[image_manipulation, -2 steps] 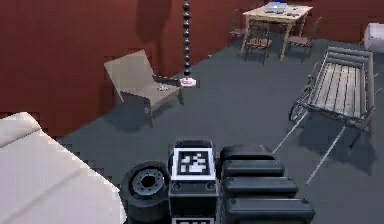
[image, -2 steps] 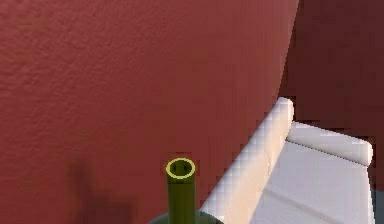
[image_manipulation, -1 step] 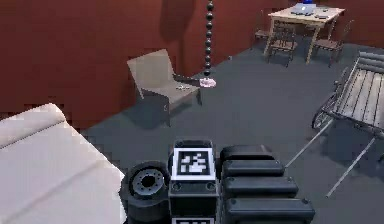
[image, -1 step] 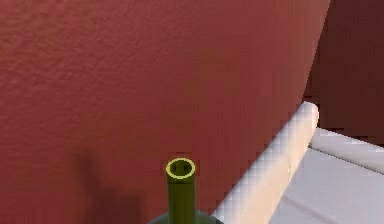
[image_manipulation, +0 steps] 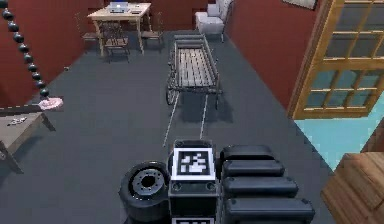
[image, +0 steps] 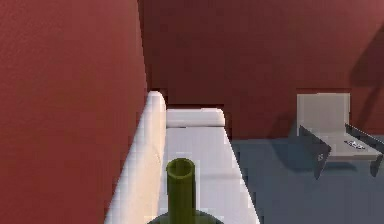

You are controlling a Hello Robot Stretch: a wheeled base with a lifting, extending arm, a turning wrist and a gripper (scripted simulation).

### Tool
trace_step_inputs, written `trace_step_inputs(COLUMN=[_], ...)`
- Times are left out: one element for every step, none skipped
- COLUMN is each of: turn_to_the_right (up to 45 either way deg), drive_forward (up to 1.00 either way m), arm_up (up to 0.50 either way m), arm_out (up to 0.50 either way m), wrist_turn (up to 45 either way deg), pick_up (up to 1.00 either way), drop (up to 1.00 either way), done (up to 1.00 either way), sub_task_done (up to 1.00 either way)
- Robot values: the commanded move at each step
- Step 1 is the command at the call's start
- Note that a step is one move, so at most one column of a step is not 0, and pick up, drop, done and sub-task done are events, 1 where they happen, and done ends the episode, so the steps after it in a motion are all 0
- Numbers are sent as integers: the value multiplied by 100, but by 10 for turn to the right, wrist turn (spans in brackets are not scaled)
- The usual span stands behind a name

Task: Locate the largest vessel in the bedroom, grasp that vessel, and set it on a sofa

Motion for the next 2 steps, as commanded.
trace_step_inputs(turn_to_the_right=[450,-450], drive_forward=[0,0], arm_up=[0,0], arm_out=[0,0], wrist_turn=[0,0], pick_up=[0,0], drop=[0,0], done=[0,0], sub_task_done=[0,0])
